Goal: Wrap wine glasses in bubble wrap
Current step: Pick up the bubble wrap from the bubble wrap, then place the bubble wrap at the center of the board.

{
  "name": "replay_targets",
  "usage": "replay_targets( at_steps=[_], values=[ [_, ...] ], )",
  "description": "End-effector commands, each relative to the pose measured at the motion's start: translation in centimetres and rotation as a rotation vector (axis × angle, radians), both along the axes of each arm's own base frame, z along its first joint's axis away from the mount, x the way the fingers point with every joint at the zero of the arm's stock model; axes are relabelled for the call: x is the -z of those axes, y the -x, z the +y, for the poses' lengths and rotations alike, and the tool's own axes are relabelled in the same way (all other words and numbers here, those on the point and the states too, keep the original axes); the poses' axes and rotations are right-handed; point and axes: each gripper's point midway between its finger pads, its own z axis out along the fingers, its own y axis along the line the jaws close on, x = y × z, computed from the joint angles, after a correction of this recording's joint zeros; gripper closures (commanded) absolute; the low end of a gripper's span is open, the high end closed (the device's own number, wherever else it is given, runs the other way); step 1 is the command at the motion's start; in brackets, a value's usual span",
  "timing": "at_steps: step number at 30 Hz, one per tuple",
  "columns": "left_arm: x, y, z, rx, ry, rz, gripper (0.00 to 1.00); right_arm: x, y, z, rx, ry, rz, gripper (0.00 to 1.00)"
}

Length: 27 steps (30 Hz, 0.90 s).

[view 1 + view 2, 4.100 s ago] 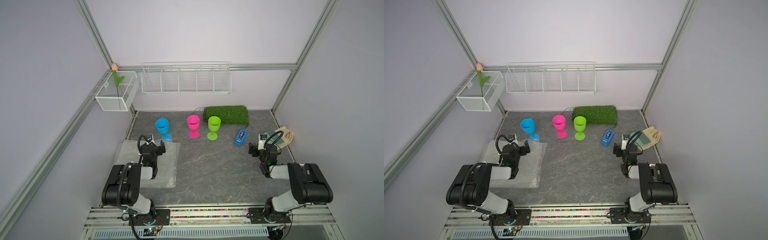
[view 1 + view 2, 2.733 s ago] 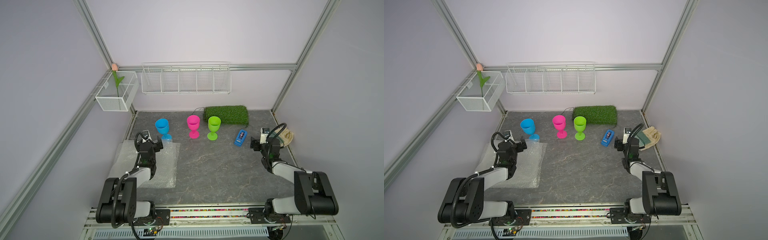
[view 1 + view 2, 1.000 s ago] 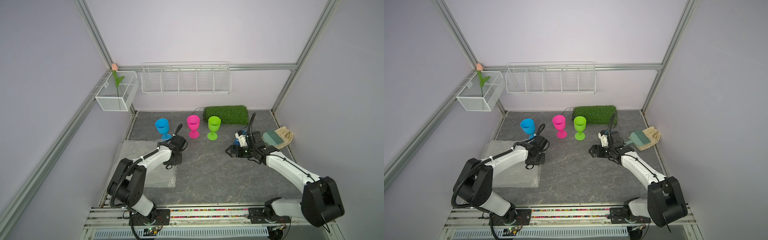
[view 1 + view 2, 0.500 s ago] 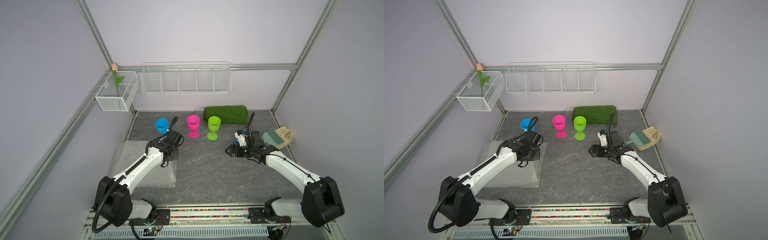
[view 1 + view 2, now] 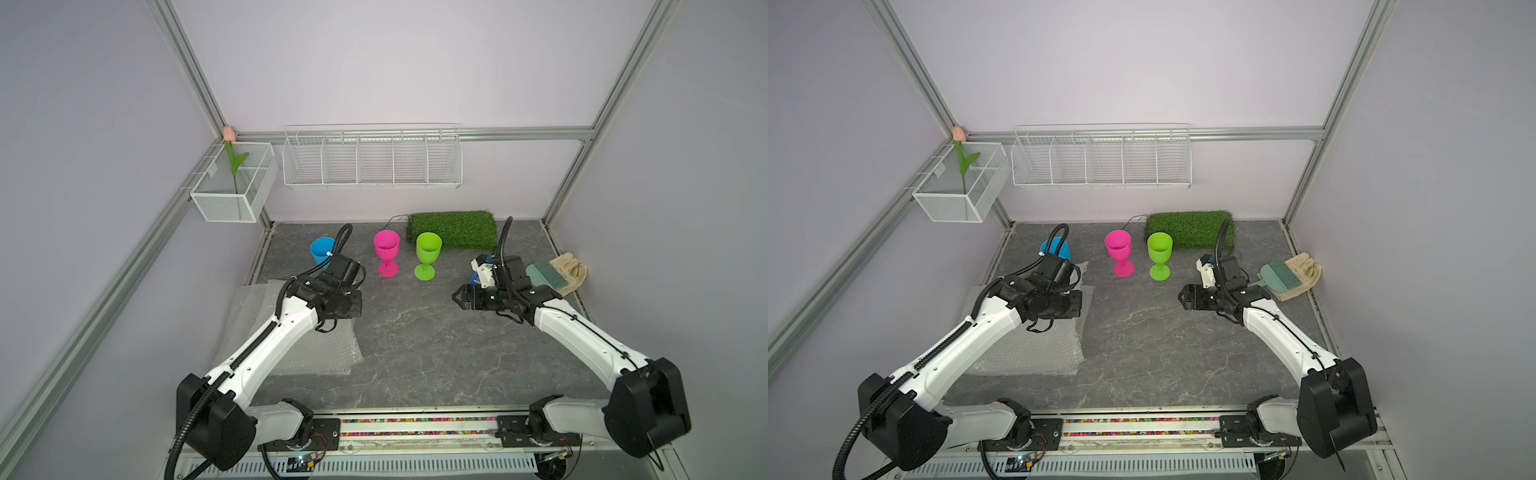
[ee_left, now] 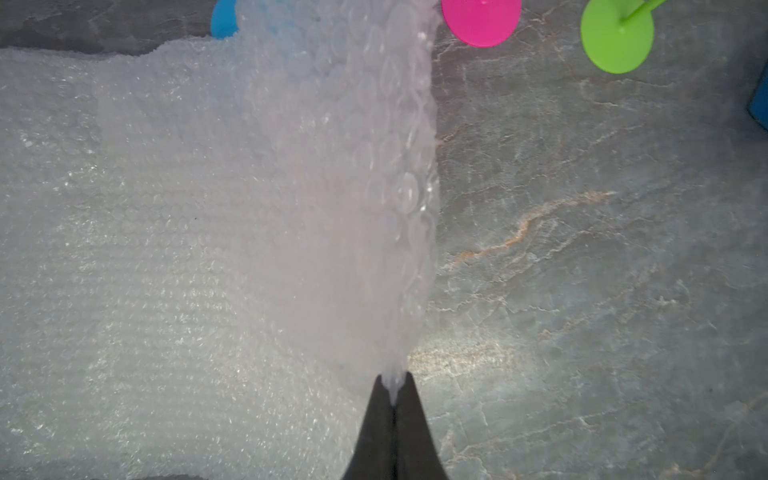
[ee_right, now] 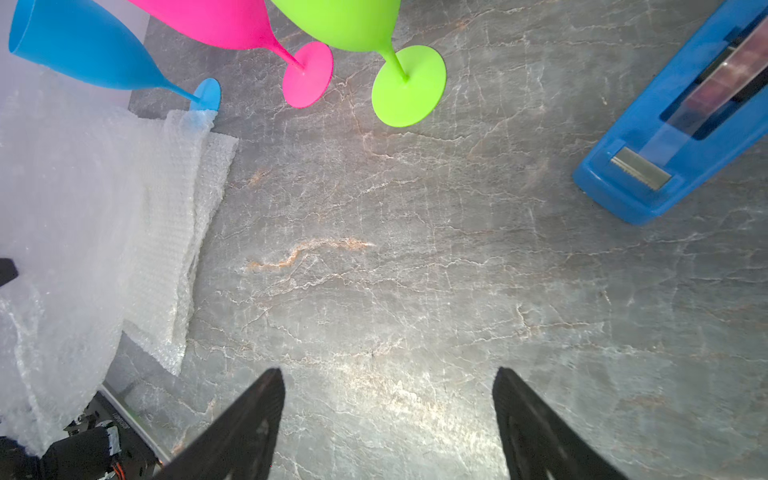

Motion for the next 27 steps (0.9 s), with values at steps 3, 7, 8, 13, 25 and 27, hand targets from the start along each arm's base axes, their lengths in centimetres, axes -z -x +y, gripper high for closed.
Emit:
replay_targets(
  at_steps=[3,7,8,13,25,27],
  values=[
    [-2.3,1.2,-5.0,0.118,0.153,0.020,1.00,-1.4,0.3,-0.5,0.003,0.028,-0.032,0.18],
    [-2.7,1.5,-10.4,0.201,0.282,0.028,1.00,-0.9,0.4,-1.2,0.028,0.062,-0.019,0.17],
    [-2.6,1.6,-11.7,0.219,0.303,0.035,1.00,-0.7,0.4,-1.3,0.030,0.066,-0.014,0.17],
    [-1.6,2.7,-19.2,0.337,0.383,0.089,1.00,0.2,0.3,-2.1,0.060,0.108,0.014,0.17],
    [2.7,4.1,-31.9,0.490,0.511,0.213,1.00,2.4,0.1,-6.3,0.209,0.072,0.111,0.16],
    [3.0,3.9,-31.8,0.482,0.494,0.215,0.92,2.4,0.3,-6.2,0.204,0.069,0.115,0.16]
  ],
)
